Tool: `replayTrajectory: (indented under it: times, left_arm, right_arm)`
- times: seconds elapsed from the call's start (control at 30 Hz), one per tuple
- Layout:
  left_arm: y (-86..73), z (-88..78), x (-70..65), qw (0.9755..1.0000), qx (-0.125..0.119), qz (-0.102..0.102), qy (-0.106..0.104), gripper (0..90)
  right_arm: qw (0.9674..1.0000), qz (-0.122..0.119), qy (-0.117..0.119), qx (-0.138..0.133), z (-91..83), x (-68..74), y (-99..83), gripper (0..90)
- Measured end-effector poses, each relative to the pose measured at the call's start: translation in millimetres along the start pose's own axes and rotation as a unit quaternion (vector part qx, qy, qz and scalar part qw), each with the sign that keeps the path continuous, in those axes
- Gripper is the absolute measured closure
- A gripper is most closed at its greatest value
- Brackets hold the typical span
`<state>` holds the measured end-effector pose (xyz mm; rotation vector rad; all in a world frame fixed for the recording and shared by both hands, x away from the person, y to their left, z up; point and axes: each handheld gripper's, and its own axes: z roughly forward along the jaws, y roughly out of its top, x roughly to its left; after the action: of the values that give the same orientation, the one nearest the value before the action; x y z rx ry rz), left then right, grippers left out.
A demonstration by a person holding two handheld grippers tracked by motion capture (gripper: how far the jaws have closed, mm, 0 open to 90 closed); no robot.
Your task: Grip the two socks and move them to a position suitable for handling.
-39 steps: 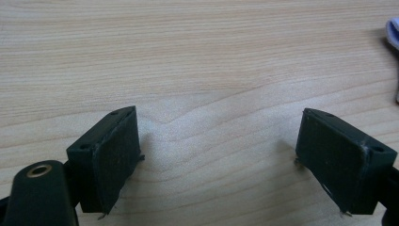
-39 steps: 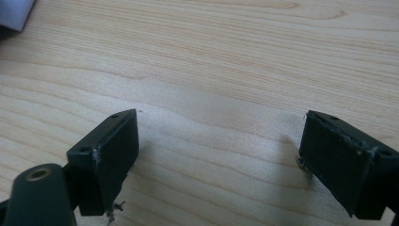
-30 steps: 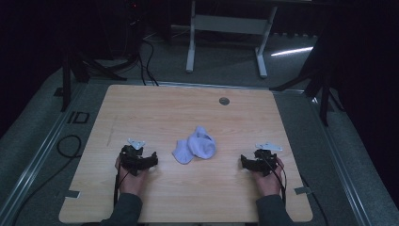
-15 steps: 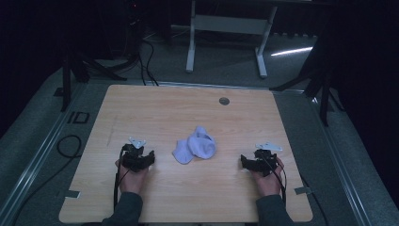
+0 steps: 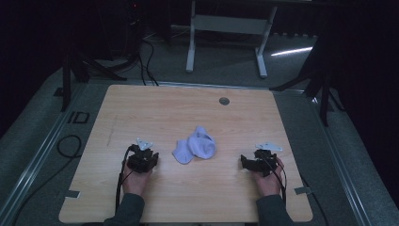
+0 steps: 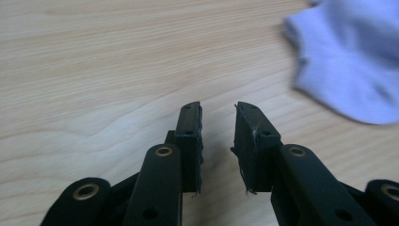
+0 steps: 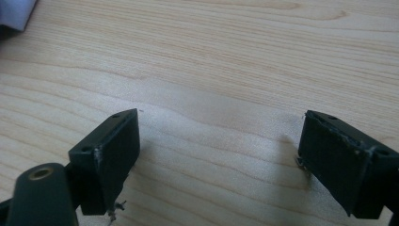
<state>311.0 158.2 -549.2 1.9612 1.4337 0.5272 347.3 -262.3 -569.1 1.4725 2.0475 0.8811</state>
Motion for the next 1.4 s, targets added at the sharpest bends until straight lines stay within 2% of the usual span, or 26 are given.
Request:
replayTrajectory:
  times: [0.07, 0.1, 0.13, 0.17, 0.23, 0.3, 0.33, 0.57, 0.6, 0.77, 0.87, 0.9, 0.93, 1.07, 1.13, 1.33, 1.4]
  left_arm:
    - [1.8, -2.4, -4.6, 0.9999, -0.004, 0.006, -0.013, 71.7]
    - [1.8, -2.4, -4.6, 0.9999, -0.004, 0.006, -0.013, 71.6]
    - [4.7, -4.1, -11.5, 0.9996, -0.008, 0.019, -0.019, 71.7]
    - [4.7, -4.1, -11.5, 0.9996, -0.008, 0.019, -0.019, 71.7]
    - [9.8, -4.2, -22.3, 0.9988, -0.009, 0.036, -0.034, 71.7]
    - [11.4, -3.2, -25.7, 0.9984, -0.010, 0.038, -0.040, 71.8]
    - [14.0, -0.7, -31.8, 0.9977, -0.008, 0.046, -0.049, 71.9]
    - [18.3, 8.0, -42.4, 0.9963, 0.002, 0.056, -0.065, 75.3]
    - [19.1, 10.9, -45.7, 0.9952, -0.002, 0.059, -0.078, 75.3]
    - [21.3, 16.6, -54.8, 0.9934, 0.002, 0.073, -0.088, 75.7]
    - [23.4, 22.2, -65.4, 0.9912, 0.003, 0.082, -0.104, 75.8]
    - [23.4, 22.2, -65.4, 0.9912, 0.003, 0.082, -0.104, 75.8]
    - [24.2, 25.9, -69.8, 0.9901, 0.005, 0.087, -0.111, 75.8]
    - [23.5, 33.1, -75.3, 0.9891, 0.017, 0.096, -0.110, 77.2]
    - [22.0, 35.1, -75.9, 0.9893, 0.022, 0.094, -0.109, 78.3]
    - [19.8, 33.1, -73.7, 0.9890, 0.025, 0.096, -0.109, 80.4]
    - [17.2, 30.5, -70.3, 0.9882, 0.027, 0.098, -0.115, 80.4]
  right_arm:
    - [1.0000, 0.000, 0.000, 0.000, 0.0, 0.0, 0.0, 12.8]
    - [1.0000, 0.000, 0.000, 0.000, 0.0, 0.0, 0.0, 12.8]
    - [1.0000, 0.000, 0.000, 0.000, 0.0, 0.0, 0.0, 12.8]
    - [1.0000, 0.000, 0.000, 0.000, 0.0, 0.0, 0.0, 12.8]
    - [1.0000, 0.000, 0.000, 0.000, -0.1, 0.1, 0.0, 12.8]
    - [1.0000, 0.000, 0.000, 0.001, -0.1, 0.1, 0.1, 12.8]
    - [1.0000, 0.001, 0.000, 0.000, -0.1, 0.1, 0.1, 12.7]
    - [1.0000, 0.000, 0.000, 0.000, 0.0, 0.1, 0.1, 12.8]
    - [1.0000, -0.001, 0.000, 0.000, -0.1, 0.1, 0.0, 13.3]
    - [1.0000, 0.000, 0.000, 0.000, -0.3, 0.4, -0.1, 13.5]
    - [1.0000, 0.001, 0.000, 0.000, -0.4, 0.9, -0.2, 13.9]
    - [1.0000, 0.001, 0.000, 0.000, -0.4, 0.9, -0.2, 13.9]
    - [1.0000, 0.001, 0.000, 0.000, -0.4, 1.0, -0.2, 13.9]
    - [1.0000, 0.001, 0.000, 0.000, -0.5, 1.2, -0.2, 13.9]
    - [1.0000, 0.001, 0.001, 0.000, -0.5, 1.2, -0.2, 13.9]
    - [1.0000, 0.001, 0.001, 0.000, -0.5, 1.2, -0.2, 13.9]
    - [1.0000, 0.001, 0.001, 0.000, -0.5, 1.2, -0.2, 13.9]
